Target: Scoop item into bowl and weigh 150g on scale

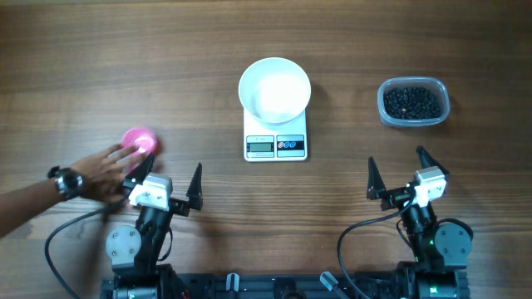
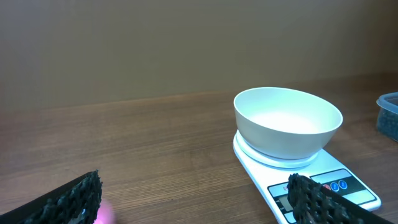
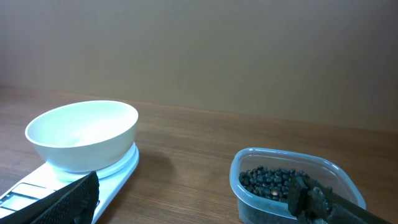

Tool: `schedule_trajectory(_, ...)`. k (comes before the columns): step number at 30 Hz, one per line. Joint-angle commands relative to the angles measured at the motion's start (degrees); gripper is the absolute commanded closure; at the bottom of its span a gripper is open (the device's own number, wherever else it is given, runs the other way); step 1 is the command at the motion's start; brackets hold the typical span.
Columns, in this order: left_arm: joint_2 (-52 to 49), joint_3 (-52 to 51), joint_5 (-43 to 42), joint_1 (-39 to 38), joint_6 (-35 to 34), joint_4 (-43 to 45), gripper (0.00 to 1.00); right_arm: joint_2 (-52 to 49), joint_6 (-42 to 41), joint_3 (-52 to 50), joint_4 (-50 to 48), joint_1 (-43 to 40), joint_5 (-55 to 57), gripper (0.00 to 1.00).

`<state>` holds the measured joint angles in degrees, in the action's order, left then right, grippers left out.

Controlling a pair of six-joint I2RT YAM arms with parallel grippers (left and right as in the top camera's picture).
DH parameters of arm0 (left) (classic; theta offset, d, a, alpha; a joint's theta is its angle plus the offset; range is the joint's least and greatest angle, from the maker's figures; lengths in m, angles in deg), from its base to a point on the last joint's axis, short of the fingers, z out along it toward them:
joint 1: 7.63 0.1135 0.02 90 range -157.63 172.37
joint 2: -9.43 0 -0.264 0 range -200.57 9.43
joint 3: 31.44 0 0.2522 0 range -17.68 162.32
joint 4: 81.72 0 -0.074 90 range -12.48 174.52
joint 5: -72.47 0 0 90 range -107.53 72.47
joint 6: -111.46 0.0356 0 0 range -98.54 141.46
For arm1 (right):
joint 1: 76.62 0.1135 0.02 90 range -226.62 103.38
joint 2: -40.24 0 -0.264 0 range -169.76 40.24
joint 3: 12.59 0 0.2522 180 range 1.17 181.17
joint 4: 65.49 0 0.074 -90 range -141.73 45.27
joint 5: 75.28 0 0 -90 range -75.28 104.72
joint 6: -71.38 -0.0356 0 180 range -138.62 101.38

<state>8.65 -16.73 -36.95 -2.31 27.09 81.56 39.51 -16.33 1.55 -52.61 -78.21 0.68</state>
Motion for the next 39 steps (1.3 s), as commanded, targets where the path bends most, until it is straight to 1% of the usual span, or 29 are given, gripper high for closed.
schedule_trajectory(1,0.5,-0.6,-0.1,0.3,-0.5,0.2,0.00,0.5,0.7,-0.1,-0.3,0.2,0.5,0.00)
schedule_trajectory(39,0.5,-0.6,-0.1,0.3,-0.5,0.2,0.00,0.5,0.7,-0.1,-0.3,0.2,0.6,0.00)
